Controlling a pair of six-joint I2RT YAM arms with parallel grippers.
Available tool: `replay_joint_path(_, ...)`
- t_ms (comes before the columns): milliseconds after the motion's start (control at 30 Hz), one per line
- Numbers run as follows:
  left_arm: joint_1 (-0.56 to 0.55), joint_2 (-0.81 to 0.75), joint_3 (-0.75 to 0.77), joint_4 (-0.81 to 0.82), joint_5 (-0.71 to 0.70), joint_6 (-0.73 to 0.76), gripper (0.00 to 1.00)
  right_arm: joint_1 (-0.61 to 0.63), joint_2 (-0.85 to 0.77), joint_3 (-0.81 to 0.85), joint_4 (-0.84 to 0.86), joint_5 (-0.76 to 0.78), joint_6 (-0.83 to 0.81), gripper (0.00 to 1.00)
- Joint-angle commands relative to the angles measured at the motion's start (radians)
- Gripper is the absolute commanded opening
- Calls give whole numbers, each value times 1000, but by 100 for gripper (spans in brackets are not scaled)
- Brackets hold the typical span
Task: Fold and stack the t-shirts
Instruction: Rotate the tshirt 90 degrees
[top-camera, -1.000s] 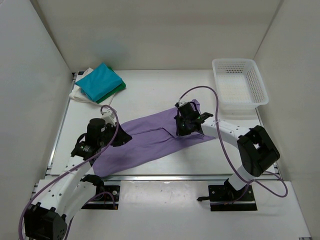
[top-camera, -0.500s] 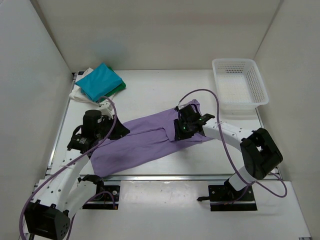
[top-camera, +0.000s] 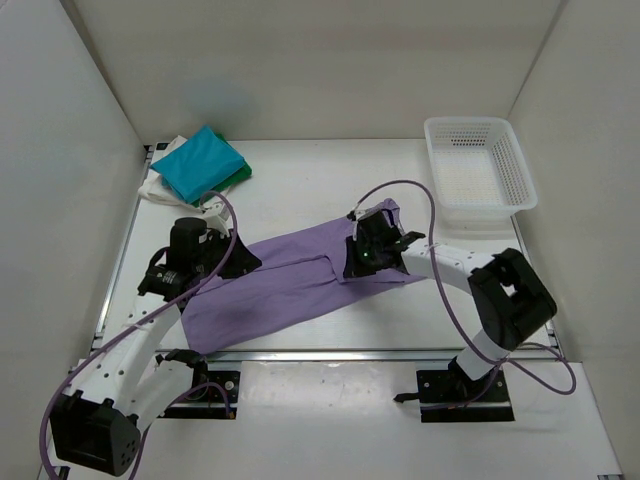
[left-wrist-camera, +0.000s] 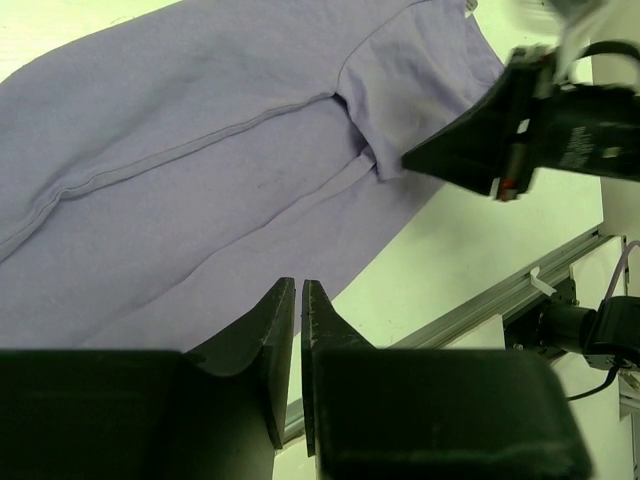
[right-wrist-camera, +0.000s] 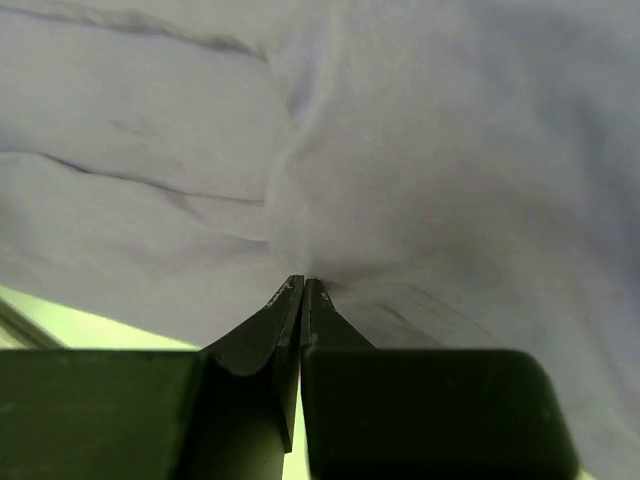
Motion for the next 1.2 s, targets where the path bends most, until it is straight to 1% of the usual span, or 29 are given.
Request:
replay_joint_path(0,-5,-32,-11,3,7,12,20,5,61,-36,106,-15,47,0)
replay_joint_path(33,-11,-29,-17,0,3,12,20,7,77,-43,109,-12,38,0)
replay_joint_path(100,-13,-41,-21,-9,2,22,20,16,62,-42,88,5,41,0)
replay_joint_path(200,1,-47,-31,-12,-4,32,19,42,-8,-48,45,40,25,0)
replay_joint_path(233,1,-46,-23,-15,3,33,20,39,-40,-49,37,42,28,0)
replay_joint_path(267,1,-43,-15,-18,2,30,19,33,-72,-45,21,43,19,1)
replay_joint_path(333,-16,-41,8,-27,-9,35,20,12,-115,-39,7,19,13,8)
replay_joint_path(433,-25,-32,35,-38,-7,42,20,-43,-137,-17,3,-36,2,14)
replay_joint_path(467,-25,-27,40,-41,-13,41,20,-57,-131,-13,4,-40,-2,15)
replay_joint_path(533,-21,-32,38,-46,-17,47,20,-94,-103,-16,20,-46,-4,13)
replay_joint_path(633,-24,-29,25,-29,-18,47,20,-142,-45,-19,72,-21,1,2)
replay_joint_path(667,-37,-24,20,-30,-18,39,20,-156,-24,-23,86,-15,1,0)
replay_joint_path(733,-56,-26,20,-23,-47,35,20,-168,9,-42,128,23,19,0)
replay_joint_path(867,-62,-27,22,-12,-40,25,19,-176,110,-48,198,57,44,0)
replay_joint_path(1000,-51,-32,48,-46,-44,39,19,-189,260,41,223,43,73,0)
replay_joint_path(1100,-42,-35,63,-64,-40,50,20,-185,364,159,202,39,70,0)
replay_joint_path(1167,-53,-20,87,-78,-46,52,20,-189,418,294,186,42,71,0)
